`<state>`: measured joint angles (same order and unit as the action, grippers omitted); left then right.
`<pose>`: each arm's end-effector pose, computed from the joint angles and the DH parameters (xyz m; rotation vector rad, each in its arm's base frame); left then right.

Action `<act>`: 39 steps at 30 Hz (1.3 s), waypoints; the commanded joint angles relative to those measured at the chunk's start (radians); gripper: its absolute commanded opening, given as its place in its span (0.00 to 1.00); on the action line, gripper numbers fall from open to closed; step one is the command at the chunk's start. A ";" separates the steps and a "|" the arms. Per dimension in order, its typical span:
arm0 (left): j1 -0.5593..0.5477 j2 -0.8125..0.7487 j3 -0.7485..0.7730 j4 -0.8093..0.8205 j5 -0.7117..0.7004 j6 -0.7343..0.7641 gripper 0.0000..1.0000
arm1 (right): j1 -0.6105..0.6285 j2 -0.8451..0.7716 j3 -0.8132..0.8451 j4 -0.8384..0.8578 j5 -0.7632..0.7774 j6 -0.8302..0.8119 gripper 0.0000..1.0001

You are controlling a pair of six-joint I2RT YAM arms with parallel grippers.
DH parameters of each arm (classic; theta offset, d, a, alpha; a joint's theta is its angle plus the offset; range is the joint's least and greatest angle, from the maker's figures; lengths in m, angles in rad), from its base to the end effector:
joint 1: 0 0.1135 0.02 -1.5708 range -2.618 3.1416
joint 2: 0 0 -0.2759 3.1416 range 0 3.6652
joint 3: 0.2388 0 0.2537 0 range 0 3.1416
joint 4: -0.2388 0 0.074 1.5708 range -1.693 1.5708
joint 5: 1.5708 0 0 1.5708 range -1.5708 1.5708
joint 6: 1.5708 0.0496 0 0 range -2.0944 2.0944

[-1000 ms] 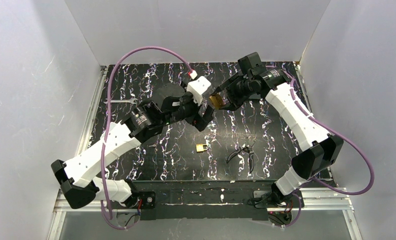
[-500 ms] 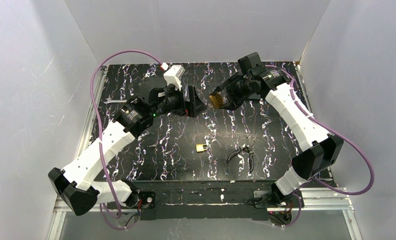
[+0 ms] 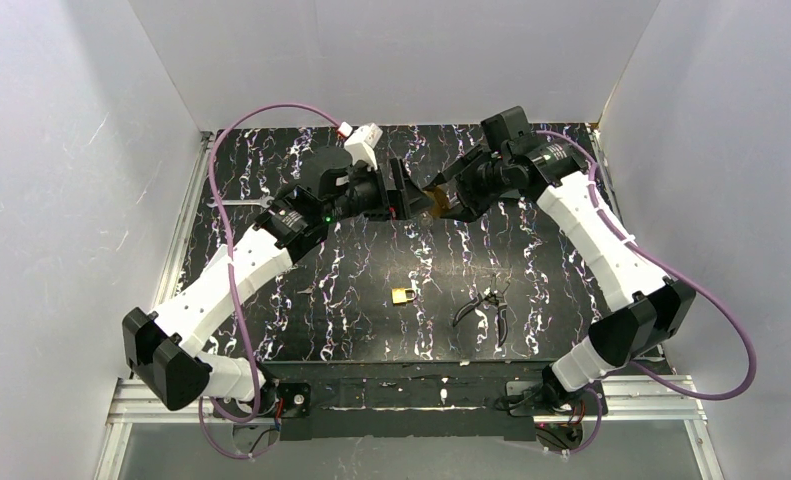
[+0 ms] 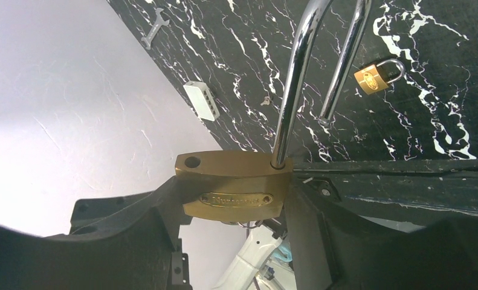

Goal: Unlock with the key

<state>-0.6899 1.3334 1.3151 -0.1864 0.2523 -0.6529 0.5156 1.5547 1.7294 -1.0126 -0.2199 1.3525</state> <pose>0.2406 -0.2146 0.4123 0.2337 1.9163 -1.1628 0.2816 0.1720 0.4003 0.9916 2.5109 1.0093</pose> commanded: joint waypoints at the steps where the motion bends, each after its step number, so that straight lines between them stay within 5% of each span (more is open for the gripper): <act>1: -0.001 -0.013 -0.010 0.064 0.009 -0.014 0.83 | 0.001 -0.077 -0.007 0.066 -0.004 0.015 0.01; 27: -0.001 0.084 -0.015 0.174 -0.005 -0.104 0.64 | 0.001 -0.080 0.012 0.086 -0.021 0.008 0.01; 35: -0.003 0.123 -0.025 0.231 -0.022 -0.172 0.50 | 0.001 -0.095 0.001 0.130 -0.024 0.028 0.01; 39: -0.005 0.131 -0.025 0.243 -0.030 -0.185 0.35 | 0.001 -0.099 0.000 0.134 -0.027 0.032 0.01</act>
<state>-0.6903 1.4651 1.2972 0.0189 0.2466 -0.8146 0.5156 1.5227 1.7065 -0.9611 -0.2153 1.3655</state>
